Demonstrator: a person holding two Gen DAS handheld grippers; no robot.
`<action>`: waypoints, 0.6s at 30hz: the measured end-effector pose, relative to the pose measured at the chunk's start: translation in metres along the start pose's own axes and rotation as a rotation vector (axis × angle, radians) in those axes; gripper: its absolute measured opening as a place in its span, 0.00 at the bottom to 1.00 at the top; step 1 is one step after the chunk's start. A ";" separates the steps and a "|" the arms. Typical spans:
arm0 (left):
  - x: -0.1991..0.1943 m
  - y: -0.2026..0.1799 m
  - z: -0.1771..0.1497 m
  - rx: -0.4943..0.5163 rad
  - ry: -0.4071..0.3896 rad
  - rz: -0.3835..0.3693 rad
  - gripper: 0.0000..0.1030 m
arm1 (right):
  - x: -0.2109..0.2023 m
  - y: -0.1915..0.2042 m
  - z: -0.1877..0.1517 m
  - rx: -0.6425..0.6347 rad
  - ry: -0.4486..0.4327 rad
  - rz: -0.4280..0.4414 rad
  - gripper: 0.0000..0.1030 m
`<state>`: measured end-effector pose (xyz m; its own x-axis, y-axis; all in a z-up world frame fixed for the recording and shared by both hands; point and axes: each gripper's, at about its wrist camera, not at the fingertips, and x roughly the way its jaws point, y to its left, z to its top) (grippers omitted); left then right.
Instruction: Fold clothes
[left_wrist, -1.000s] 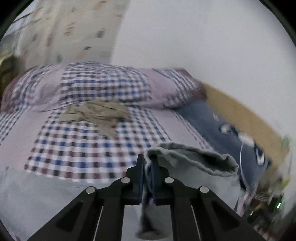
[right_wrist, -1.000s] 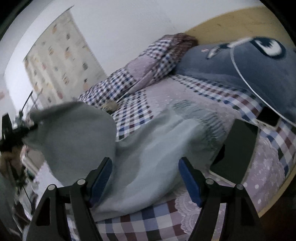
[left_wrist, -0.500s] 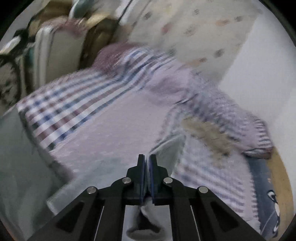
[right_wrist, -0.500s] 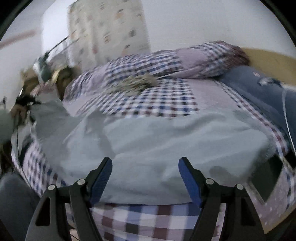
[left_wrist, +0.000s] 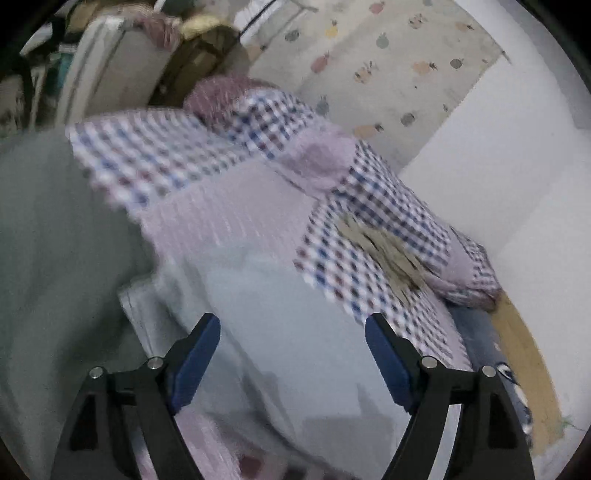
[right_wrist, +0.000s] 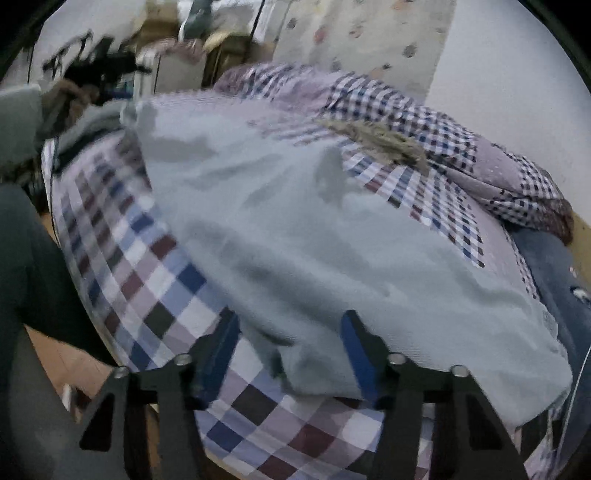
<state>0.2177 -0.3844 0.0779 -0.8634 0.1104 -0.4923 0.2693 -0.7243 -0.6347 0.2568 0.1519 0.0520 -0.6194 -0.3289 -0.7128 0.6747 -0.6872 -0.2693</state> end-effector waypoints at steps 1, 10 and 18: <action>0.002 0.002 -0.008 -0.020 0.006 -0.014 0.81 | 0.006 0.003 0.000 -0.015 0.021 -0.008 0.51; 0.027 0.011 -0.018 -0.075 0.006 0.082 0.81 | 0.012 -0.006 0.001 0.048 0.073 -0.057 0.10; 0.066 0.035 0.001 -0.167 -0.014 0.202 0.06 | 0.025 0.004 0.003 0.030 0.080 -0.103 0.23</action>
<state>0.1699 -0.4031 0.0242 -0.7906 -0.0356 -0.6113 0.5026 -0.6079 -0.6146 0.2425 0.1392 0.0345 -0.6502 -0.2038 -0.7320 0.5961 -0.7342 -0.3250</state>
